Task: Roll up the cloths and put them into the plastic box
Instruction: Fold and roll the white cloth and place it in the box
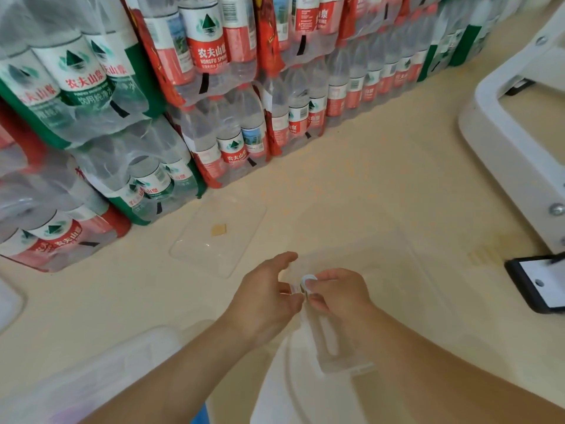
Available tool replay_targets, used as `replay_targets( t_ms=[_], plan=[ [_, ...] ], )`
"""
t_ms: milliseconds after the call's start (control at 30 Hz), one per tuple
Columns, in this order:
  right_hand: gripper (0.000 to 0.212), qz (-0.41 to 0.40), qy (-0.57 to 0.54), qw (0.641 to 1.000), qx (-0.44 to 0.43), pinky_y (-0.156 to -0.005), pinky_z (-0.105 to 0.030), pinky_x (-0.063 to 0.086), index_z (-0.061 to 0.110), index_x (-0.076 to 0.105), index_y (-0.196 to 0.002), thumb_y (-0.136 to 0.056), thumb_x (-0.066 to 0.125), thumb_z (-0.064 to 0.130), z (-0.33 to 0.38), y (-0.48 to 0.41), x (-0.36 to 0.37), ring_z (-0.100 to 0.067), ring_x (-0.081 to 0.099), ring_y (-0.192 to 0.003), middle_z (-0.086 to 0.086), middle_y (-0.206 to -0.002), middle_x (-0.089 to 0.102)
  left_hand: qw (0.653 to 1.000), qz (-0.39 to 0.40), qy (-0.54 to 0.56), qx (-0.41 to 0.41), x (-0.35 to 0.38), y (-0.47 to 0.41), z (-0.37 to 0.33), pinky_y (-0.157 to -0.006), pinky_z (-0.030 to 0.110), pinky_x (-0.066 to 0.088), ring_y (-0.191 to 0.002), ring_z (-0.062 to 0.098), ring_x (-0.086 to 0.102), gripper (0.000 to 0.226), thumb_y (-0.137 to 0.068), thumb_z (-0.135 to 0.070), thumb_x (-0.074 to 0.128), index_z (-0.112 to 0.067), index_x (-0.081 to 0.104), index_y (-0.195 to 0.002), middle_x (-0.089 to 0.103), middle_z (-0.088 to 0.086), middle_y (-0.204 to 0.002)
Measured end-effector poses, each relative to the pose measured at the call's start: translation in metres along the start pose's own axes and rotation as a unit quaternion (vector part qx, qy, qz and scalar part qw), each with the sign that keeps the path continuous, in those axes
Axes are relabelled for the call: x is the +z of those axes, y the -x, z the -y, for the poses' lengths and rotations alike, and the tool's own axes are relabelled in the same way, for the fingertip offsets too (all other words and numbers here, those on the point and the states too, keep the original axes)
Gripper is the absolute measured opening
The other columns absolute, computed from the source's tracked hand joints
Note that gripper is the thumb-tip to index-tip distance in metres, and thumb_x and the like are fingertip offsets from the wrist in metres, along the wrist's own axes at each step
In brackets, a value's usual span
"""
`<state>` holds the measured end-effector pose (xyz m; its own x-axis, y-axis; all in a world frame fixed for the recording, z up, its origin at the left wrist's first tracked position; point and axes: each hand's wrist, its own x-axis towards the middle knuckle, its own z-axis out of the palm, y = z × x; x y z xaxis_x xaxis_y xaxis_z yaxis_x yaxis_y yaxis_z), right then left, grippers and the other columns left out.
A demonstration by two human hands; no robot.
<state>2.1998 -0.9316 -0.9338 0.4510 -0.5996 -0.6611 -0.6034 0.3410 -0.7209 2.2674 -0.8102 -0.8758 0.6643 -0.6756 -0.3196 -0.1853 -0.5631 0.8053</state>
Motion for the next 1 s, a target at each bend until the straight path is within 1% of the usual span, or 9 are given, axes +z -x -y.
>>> replay_targets(
  t_ms=[133,200,267,367,467,667,800,900,1000],
  plan=[
    [0.018,-0.018,0.010,1.000,0.003,-0.041,-0.017,0.043,0.012,0.060,-0.071,-0.074,0.075,0.003,0.002,-0.001,-0.002,-0.016,0.057,-0.046,-0.012,-0.072,0.066,1.000,-0.001,0.010,-0.007,0.001,-0.001,0.002,-0.082,0.028,0.056,-0.091,0.011,0.067,0.060,-0.081,-0.007,0.064,-0.026,0.045,-0.135,0.052,-0.004,-0.128],
    [0.017,-0.015,0.019,1.000,0.006,-0.049,-0.025,0.052,0.011,0.062,-0.072,-0.072,0.076,0.002,0.003,-0.003,-0.003,-0.021,0.061,-0.049,-0.015,-0.075,0.070,1.000,0.000,0.009,-0.003,0.001,-0.001,0.002,-0.081,0.029,0.056,-0.091,0.012,0.067,0.060,-0.082,-0.007,0.064,-0.025,0.045,-0.136,0.051,-0.004,-0.129],
    [0.017,-0.002,0.018,1.000,0.017,-0.068,-0.041,0.060,0.008,0.064,-0.074,-0.068,0.078,0.001,0.002,-0.004,-0.005,-0.029,0.067,-0.059,-0.014,-0.071,0.070,1.000,0.000,0.004,-0.003,0.002,-0.001,0.002,-0.082,0.030,0.056,-0.091,0.013,0.067,0.061,-0.082,-0.007,0.064,-0.025,0.044,-0.136,0.050,-0.003,-0.130],
    [0.018,0.017,0.010,0.999,0.032,-0.080,-0.051,0.057,0.006,0.065,-0.076,-0.068,0.079,-0.002,0.002,-0.006,-0.008,-0.032,0.067,-0.065,-0.012,-0.066,0.067,1.000,-0.001,0.004,-0.006,0.002,-0.001,0.002,-0.084,0.033,0.056,-0.092,0.015,0.067,0.061,-0.082,-0.005,0.065,-0.025,0.044,-0.136,0.049,-0.003,-0.132],
    [0.015,0.037,-0.018,0.998,0.058,-0.083,-0.050,0.057,0.003,0.063,-0.082,-0.074,0.075,-0.004,0.005,-0.005,-0.010,-0.029,0.061,-0.065,-0.014,-0.071,0.064,1.000,0.004,-0.005,-0.009,0.002,-0.001,0.002,-0.087,0.035,0.055,-0.094,0.014,0.066,0.063,-0.082,-0.007,0.066,-0.028,0.042,-0.137,0.048,-0.003,-0.133],
    [0.020,0.090,-0.084,0.987,0.105,-0.066,-0.031,0.059,0.002,0.066,-0.096,-0.079,0.070,-0.006,0.005,-0.002,-0.014,-0.022,0.060,-0.066,-0.018,-0.093,0.063,1.000,0.006,-0.019,-0.011,0.001,0.000,0.003,-0.089,0.035,0.054,-0.093,0.015,0.066,0.062,-0.083,-0.008,0.066,-0.028,0.041,-0.137,0.048,-0.004,-0.133],
    [0.028,0.101,-0.062,0.988,0.098,-0.071,-0.039,0.059,0.002,0.061,-0.105,-0.079,0.070,-0.004,0.012,0.001,-0.017,-0.028,0.057,-0.066,-0.019,-0.092,0.060,0.999,0.005,-0.031,-0.008,0.000,-0.002,0.004,-0.087,0.031,0.053,-0.090,0.013,0.066,0.061,-0.084,-0.010,0.066,-0.029,0.042,-0.136,0.049,-0.006,-0.132],
    [0.022,0.106,-0.064,0.988,0.090,-0.079,-0.046,0.056,0.003,0.059,-0.094,-0.077,0.071,-0.005,0.016,0.003,-0.021,-0.030,0.053,-0.067,-0.018,-0.085,0.056,0.999,0.004,-0.038,-0.006,-0.001,-0.002,0.003,-0.085,0.027,0.052,-0.088,0.010,0.065,0.060,-0.084,-0.011,0.066,-0.031,0.042,-0.135,0.048,-0.005,-0.131],
    [0.033,0.094,0.041,0.995,0.015,-0.079,-0.045,0.058,0.012,0.063,-0.094,-0.069,0.076,-0.005,0.009,0.001,-0.020,-0.027,0.058,-0.074,-0.013,-0.092,0.062,0.999,0.001,-0.040,-0.007,-0.002,-0.002,0.002,-0.087,0.030,0.053,-0.089,0.012,0.065,0.059,-0.083,-0.013,0.066,-0.031,0.042,-0.135,0.048,-0.005,-0.131]
  ],
)
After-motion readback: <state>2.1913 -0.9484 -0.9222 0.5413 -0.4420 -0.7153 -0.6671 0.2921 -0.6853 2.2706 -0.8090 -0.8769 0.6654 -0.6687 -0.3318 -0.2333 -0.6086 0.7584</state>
